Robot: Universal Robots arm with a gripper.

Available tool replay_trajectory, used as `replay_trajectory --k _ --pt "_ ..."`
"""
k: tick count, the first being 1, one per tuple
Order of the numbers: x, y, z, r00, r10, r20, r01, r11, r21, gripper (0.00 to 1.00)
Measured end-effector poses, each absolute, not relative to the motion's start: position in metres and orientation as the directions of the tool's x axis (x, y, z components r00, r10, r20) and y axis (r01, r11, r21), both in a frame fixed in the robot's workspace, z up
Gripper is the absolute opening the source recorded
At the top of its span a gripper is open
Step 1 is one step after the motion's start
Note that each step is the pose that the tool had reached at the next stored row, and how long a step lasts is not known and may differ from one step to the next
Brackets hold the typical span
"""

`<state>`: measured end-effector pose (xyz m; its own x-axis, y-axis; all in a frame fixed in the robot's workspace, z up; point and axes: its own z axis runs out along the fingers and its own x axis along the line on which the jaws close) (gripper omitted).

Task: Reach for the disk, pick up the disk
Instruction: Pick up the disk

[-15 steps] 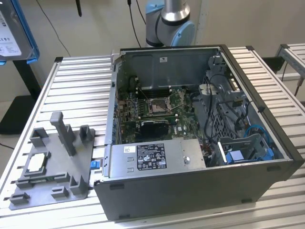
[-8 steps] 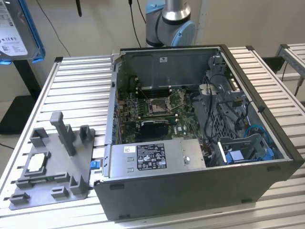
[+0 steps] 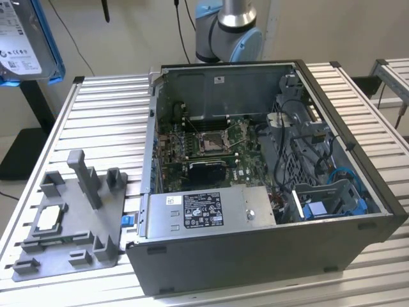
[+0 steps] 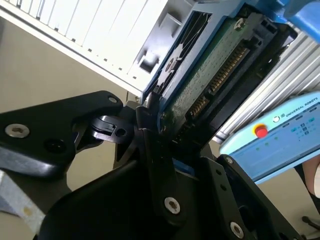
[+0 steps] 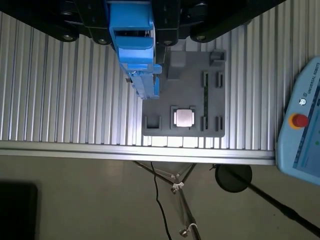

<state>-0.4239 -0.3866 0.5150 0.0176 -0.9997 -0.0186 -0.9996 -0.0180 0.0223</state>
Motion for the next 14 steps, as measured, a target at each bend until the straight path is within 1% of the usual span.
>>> replay_trajectory --k 14 --pt "-0.399 -0.387 0.515 0.02 -1.0 -0.019 -1.0 -0.021 0.022 0.0"
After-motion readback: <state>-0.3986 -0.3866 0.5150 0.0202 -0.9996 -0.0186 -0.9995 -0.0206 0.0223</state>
